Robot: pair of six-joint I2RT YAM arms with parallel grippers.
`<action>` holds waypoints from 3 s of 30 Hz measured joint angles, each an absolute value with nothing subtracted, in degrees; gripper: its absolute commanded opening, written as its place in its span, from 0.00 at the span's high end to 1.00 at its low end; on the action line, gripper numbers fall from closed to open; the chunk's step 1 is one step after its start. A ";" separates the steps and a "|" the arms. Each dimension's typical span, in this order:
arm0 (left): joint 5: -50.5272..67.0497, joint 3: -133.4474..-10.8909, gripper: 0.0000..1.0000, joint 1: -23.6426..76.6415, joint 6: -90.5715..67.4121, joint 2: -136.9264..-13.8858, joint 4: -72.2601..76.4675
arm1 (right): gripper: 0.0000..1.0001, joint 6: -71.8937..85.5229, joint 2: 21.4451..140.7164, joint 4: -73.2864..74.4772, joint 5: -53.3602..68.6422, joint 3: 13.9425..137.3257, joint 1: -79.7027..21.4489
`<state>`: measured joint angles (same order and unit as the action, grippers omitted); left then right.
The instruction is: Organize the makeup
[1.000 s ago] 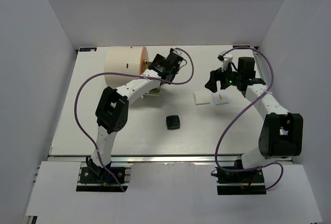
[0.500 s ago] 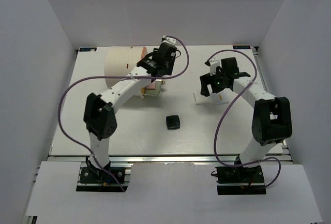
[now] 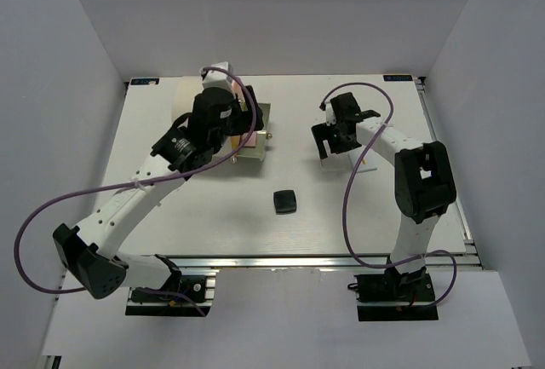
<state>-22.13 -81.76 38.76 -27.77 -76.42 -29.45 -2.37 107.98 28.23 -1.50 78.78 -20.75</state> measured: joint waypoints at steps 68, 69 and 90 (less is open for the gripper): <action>-21.78 -61.34 0.02 38.74 -37.32 -56.80 -29.63 | 1.00 -9.61 106.52 8.62 32.80 87.39 -27.38; -21.89 -61.34 0.02 38.74 -37.34 -56.45 -29.74 | 1.00 -10.24 107.48 7.70 34.46 89.19 -28.12; -24.14 -61.34 0.02 38.74 -38.61 -52.51 -30.22 | 0.13 -21.39 126.28 3.20 41.39 100.86 -31.70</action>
